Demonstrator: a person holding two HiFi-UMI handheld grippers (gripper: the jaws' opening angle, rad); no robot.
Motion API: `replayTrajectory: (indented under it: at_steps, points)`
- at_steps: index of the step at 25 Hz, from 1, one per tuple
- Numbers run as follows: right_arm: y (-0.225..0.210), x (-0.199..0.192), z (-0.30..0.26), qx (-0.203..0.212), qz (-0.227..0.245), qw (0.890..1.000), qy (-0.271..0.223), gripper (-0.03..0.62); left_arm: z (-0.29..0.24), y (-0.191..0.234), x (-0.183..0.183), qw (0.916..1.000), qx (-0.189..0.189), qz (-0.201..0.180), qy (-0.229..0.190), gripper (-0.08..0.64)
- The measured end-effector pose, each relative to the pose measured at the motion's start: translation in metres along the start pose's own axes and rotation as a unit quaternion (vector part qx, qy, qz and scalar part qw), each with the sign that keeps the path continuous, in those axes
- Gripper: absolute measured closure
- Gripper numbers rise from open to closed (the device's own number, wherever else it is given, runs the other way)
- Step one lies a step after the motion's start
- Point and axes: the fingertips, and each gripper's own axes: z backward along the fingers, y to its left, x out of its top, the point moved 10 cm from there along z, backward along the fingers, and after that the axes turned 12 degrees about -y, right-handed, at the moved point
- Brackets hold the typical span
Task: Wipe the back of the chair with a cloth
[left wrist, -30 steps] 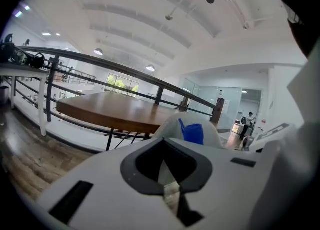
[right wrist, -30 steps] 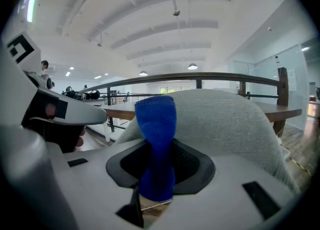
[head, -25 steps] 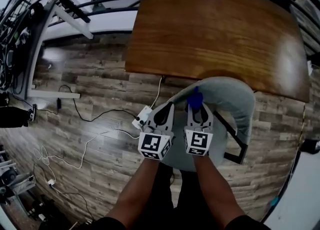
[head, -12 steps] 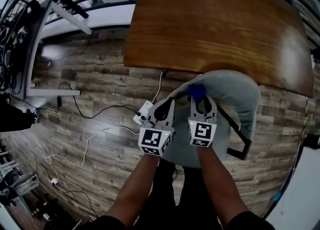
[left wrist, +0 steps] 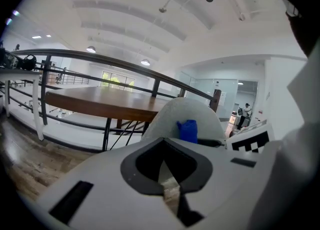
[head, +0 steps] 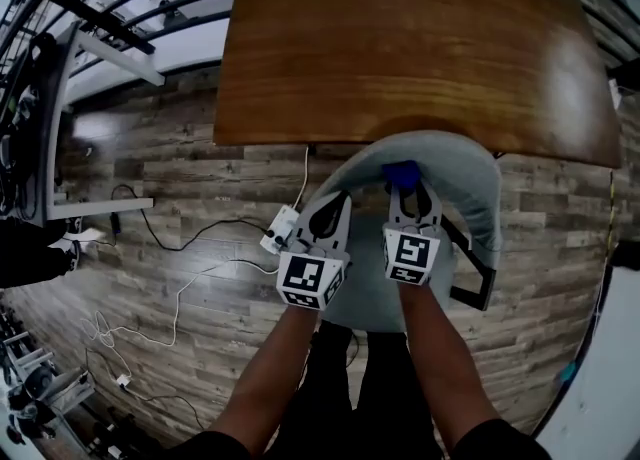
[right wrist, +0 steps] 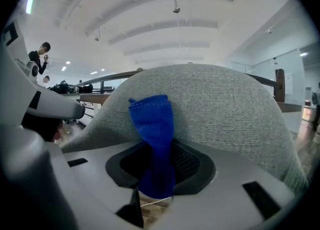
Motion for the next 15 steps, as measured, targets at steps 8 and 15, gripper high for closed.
replayTrajectory:
  at_steps: [8,15]
  points:
    - [-0.048,-0.007,0.014,-0.053,-0.029,0.998,-0.005,0.476,-0.032,-0.031,-0.007,0.9989,-0.044,-0.007,0.013,0.561]
    - [-0.081,-0.009,0.035,-0.085,-0.025,0.996,0.003,0.476,-0.051,-0.06,-0.013,0.9967,-0.077,-0.007,0.026,0.561]
